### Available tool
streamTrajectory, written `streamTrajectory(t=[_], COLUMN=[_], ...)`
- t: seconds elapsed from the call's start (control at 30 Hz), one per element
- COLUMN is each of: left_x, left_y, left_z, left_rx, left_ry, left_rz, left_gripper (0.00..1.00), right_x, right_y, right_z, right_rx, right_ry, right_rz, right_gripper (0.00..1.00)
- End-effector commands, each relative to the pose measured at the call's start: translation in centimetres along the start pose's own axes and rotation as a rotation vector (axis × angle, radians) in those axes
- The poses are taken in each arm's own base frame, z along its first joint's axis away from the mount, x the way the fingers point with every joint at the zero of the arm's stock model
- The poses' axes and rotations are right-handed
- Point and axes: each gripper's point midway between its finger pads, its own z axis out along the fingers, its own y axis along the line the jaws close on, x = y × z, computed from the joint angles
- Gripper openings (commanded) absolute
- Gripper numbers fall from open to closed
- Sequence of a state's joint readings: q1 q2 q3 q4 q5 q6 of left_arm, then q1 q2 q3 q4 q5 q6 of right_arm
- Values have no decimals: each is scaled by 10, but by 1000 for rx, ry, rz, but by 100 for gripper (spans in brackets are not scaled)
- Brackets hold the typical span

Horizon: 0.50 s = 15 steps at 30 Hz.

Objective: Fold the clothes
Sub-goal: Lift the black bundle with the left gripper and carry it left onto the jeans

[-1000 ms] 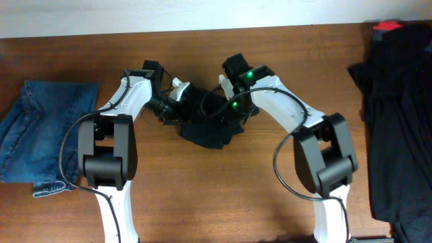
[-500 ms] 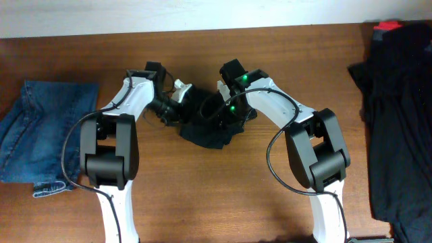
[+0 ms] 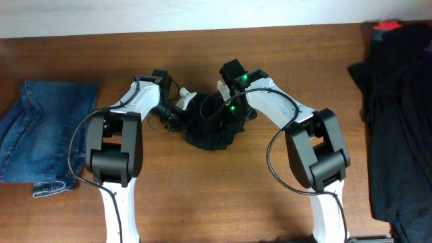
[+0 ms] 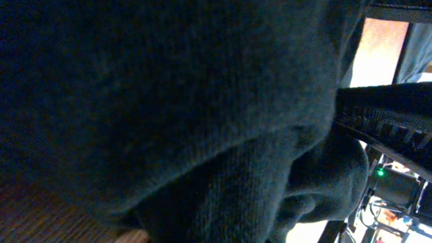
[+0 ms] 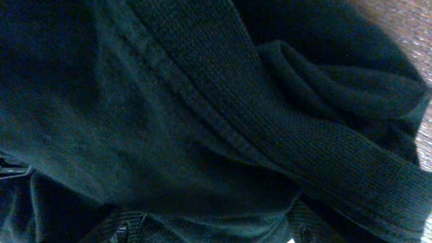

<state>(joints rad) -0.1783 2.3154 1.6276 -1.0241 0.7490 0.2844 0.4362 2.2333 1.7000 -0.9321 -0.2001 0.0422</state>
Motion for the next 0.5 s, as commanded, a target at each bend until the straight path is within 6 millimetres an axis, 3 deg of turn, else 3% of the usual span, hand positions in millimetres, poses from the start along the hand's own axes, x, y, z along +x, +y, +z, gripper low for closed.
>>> streamTrajectory(t=[0.0, 0.03, 0.17, 0.23, 0.37, 0.47], left_x=[13, 12, 15, 16, 20, 30], left_y=[25, 26, 49, 63, 78, 87], left_z=[3, 0, -36, -73, -138, -190], left_rx=[-46, -53, -216, -354, -563, -746], left_ry=[38, 33, 26, 5, -53, -83], left_rz=[-46, -47, -63, -81, -98, -122], left_gripper=[0, 0, 0, 0, 0, 0], right_x=[18, 16, -4, -19, -30, -30], right_y=[-3, -2, -2, -3, -10, -17], right_z=[12, 7, -56, -105, -167, -199], right_rx=[5, 5, 5, 6, 46, 92], right_ry=[93, 89, 24, -50, -149, -185], right_rz=[15, 17, 33, 37, 43, 53], right_gripper=[74, 74, 74, 75, 77, 77])
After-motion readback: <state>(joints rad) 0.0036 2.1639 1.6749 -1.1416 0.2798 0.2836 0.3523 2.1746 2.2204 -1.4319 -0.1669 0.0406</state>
